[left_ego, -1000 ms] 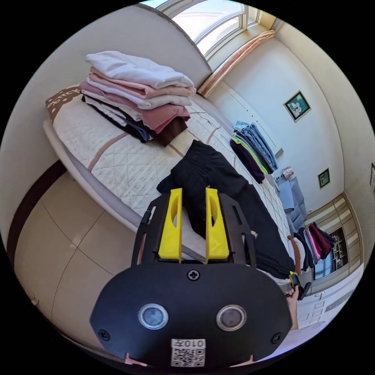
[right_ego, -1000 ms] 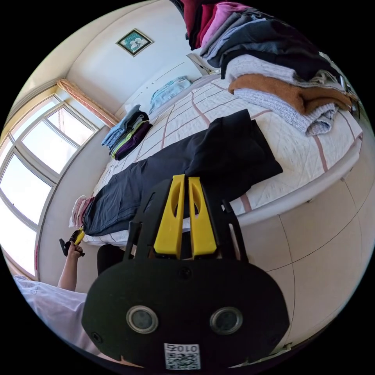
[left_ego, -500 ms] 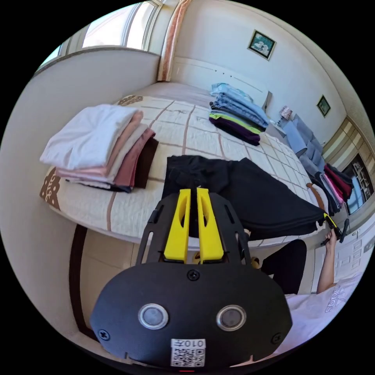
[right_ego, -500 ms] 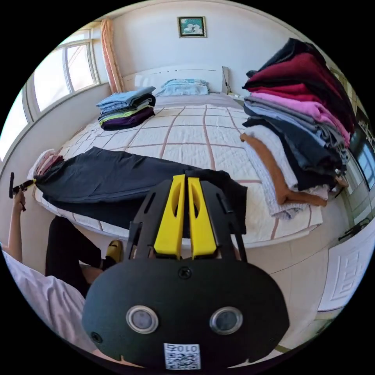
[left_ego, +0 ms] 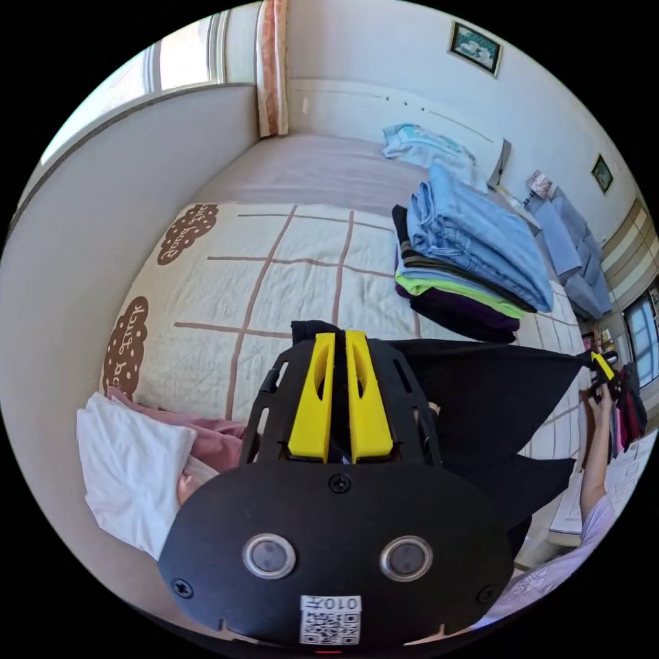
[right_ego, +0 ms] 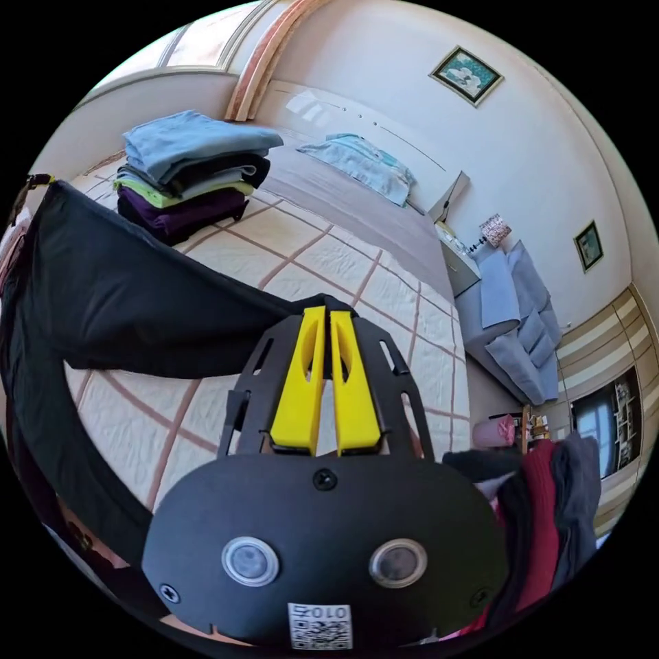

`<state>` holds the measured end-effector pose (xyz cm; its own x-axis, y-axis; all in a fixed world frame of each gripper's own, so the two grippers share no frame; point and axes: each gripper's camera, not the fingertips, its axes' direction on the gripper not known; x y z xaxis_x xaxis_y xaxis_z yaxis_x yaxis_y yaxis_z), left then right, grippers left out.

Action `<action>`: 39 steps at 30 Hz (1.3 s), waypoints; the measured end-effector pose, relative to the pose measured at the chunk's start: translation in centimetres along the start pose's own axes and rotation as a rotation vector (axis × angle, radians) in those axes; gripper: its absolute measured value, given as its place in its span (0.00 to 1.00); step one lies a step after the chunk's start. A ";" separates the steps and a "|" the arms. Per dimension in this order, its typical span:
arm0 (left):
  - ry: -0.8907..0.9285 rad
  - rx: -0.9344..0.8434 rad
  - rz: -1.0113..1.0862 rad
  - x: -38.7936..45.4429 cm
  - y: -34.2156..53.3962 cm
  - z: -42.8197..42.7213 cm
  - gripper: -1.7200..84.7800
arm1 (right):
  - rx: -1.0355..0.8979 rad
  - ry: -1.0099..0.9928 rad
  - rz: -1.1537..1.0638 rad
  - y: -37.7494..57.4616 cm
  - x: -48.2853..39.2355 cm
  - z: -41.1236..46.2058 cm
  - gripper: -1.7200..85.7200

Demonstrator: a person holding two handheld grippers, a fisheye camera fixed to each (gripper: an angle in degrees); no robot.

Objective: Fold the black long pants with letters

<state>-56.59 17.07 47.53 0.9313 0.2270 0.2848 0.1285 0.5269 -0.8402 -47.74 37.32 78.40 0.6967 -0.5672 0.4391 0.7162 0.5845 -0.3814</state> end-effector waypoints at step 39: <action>0.253 -0.132 -0.792 -12.4 36.4 4.0 0.17 | -0.274 -0.704 -0.003 -12.0 -31.0 -8.1 0.15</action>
<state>-64.80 36.69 15.29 0.5951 -0.3685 0.7142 0.8006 0.3492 -0.4869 -77.60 43.21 62.76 0.5703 -0.0102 0.8214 0.7664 0.3665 -0.5275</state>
